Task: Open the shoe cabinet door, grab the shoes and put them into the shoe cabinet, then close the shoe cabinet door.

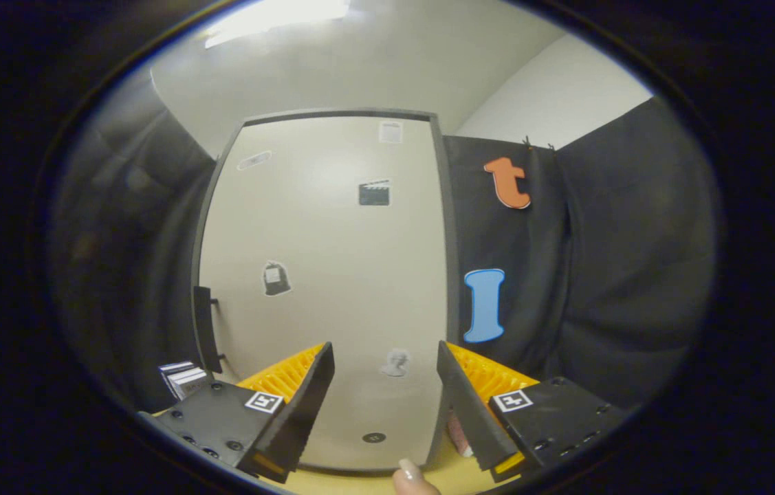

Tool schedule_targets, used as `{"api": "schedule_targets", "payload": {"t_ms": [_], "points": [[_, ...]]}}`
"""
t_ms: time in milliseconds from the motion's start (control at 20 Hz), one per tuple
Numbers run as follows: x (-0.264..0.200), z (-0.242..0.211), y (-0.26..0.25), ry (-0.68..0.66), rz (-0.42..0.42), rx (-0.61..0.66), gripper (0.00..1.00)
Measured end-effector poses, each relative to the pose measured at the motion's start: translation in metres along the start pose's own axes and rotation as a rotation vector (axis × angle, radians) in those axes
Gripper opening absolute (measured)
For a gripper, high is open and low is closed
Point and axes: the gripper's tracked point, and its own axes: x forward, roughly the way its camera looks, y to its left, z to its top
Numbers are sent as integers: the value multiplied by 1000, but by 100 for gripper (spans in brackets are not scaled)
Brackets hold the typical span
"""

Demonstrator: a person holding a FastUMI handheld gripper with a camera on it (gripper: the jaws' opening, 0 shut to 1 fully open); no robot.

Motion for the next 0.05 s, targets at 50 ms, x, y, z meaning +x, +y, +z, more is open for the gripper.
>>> {"api": "schedule_targets", "payload": {"t_ms": [50], "points": [[1, -6, -28, 8, -20, 6, 95]]}}
